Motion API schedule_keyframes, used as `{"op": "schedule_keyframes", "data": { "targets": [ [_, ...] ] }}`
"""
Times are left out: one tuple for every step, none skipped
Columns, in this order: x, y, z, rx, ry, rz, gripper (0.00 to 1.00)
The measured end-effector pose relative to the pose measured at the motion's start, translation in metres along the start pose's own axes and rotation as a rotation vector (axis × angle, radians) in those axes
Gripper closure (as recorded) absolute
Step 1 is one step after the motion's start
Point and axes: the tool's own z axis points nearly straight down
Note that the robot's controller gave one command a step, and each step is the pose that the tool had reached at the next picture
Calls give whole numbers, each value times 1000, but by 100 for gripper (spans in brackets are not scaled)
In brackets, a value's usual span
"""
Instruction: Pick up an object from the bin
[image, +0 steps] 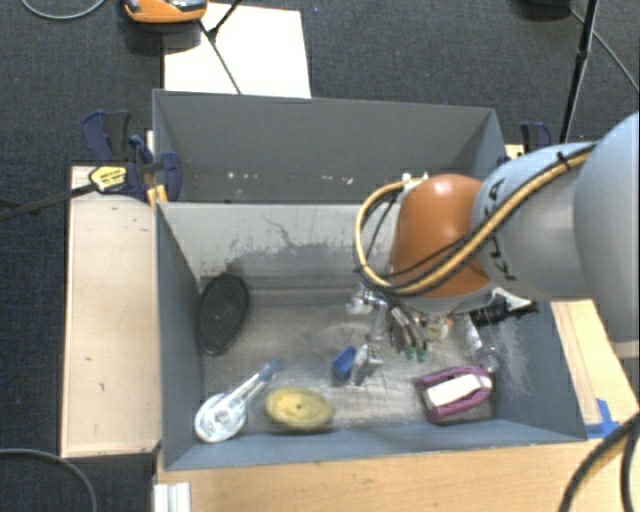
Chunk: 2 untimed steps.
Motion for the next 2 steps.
{"op": "schedule_keyframes", "data": {
  "targets": [
    [-3,-1,-6,0,-8,3,100],
    [-1,7,-109,-2,-19,-157,100]
  ]
}}
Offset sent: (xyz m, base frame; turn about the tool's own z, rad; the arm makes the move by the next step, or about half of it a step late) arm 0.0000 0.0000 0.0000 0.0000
